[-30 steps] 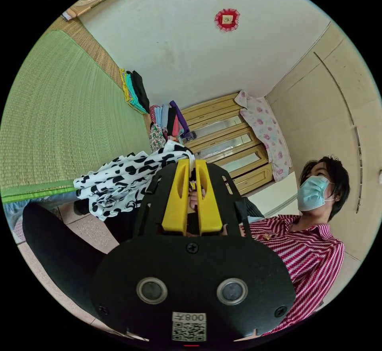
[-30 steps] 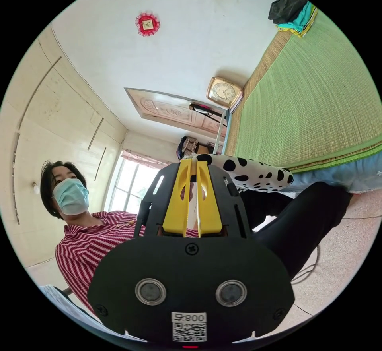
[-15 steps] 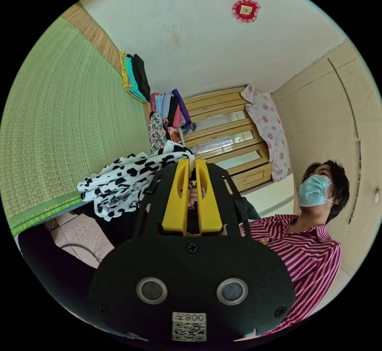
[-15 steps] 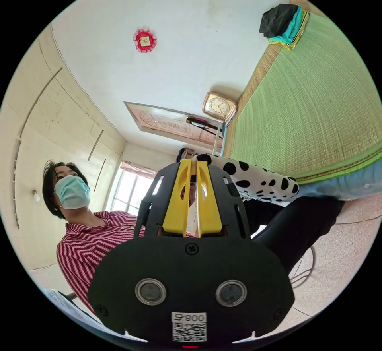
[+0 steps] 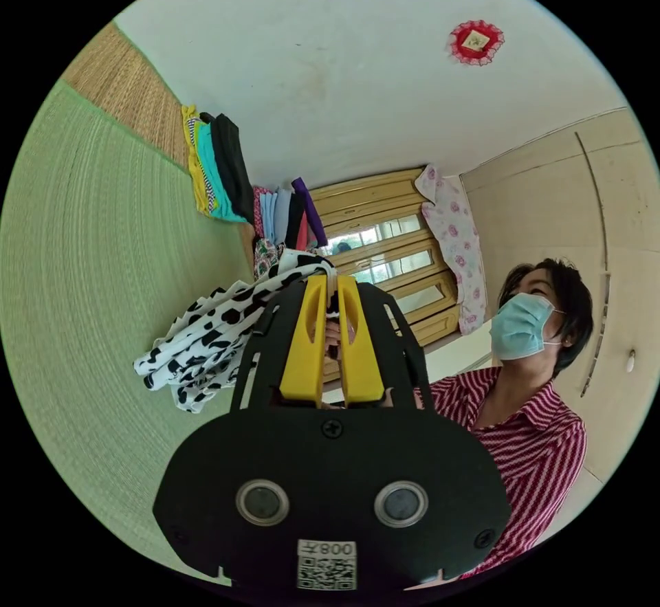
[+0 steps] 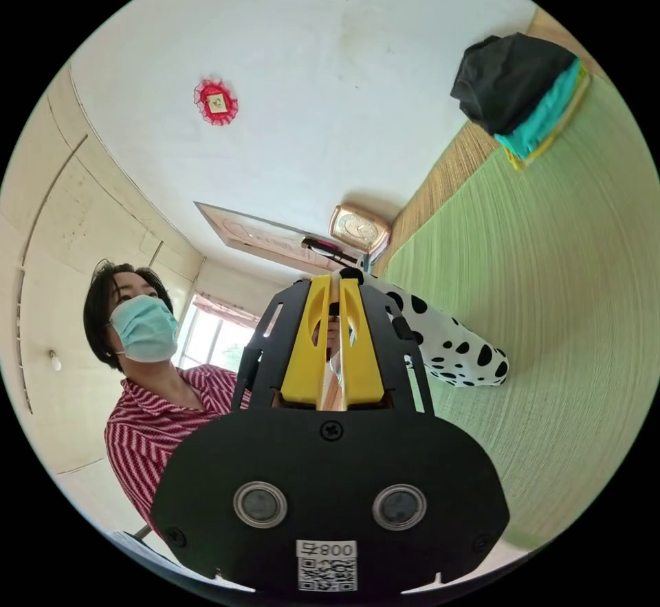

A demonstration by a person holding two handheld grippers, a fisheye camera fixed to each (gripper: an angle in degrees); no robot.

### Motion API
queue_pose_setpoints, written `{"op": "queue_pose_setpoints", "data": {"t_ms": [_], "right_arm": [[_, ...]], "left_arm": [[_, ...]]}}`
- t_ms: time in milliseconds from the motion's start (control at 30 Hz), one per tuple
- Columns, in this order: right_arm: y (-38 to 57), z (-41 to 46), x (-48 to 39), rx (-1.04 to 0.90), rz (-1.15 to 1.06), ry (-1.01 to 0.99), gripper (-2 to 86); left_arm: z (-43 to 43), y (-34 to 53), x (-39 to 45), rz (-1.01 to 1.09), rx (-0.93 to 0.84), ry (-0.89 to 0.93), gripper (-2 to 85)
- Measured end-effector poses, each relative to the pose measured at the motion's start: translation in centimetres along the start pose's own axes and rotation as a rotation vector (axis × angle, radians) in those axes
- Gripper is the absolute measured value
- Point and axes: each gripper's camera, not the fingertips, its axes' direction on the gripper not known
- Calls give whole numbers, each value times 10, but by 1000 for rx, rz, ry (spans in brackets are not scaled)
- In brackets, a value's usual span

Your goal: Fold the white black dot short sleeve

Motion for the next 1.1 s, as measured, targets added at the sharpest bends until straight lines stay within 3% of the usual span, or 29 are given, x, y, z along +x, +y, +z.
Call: {"op": "queue_pose_setpoints", "data": {"t_ms": [267, 433, 600, 767, 1100], "right_arm": [[-312, 27, -95, 10, -148, -9, 18], [-412, -13, -152, 39, -208, 88, 19], [-418, -74, -99, 55, -49, 264, 20], [-353, -124, 33, 93, 298, 302, 21], [-334, -134, 32, 111, 275, 253, 18]], "left_arm": [[71, -249, 16, 274, 55, -186, 25], [137, -336, -7, 366, 26, -268, 25], [226, -344, -158, 190, -126, -365, 25], [271, -306, -301, -76, -290, -343, 26], [237, -314, -361, -117, -226, -311, 28]]}}
